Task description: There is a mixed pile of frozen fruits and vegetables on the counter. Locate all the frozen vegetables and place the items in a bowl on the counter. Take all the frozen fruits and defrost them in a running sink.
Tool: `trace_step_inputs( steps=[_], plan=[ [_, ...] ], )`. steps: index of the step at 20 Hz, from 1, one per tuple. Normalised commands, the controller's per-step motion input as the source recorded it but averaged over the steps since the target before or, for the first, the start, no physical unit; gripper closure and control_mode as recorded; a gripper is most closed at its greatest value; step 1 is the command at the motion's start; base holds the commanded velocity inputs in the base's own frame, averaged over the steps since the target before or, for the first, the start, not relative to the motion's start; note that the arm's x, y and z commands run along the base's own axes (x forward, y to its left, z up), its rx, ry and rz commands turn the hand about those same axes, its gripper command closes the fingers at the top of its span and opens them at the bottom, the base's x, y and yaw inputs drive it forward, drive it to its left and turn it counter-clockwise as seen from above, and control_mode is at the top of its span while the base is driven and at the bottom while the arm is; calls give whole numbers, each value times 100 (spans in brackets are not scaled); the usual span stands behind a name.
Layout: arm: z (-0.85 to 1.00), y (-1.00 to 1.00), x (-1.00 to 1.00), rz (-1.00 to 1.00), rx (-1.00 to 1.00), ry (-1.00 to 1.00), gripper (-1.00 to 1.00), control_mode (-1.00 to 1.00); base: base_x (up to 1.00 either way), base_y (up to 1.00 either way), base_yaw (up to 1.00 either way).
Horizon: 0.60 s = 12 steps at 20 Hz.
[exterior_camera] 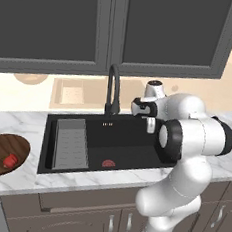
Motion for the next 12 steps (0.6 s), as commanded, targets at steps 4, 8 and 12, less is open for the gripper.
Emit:
trace_step_inputs(
  steps=[4, 8, 12],
  plan=[
    [0, -3, 0, 0, 0, 1, -100, -100, 0, 0, 0],
    [0, -26, 0, -15, 0, 6, -100, -100, 0, 0, 0],
    [1, -49, 0, -33, 2, 9, -100, -100, 0, 0, 0]
  ],
)
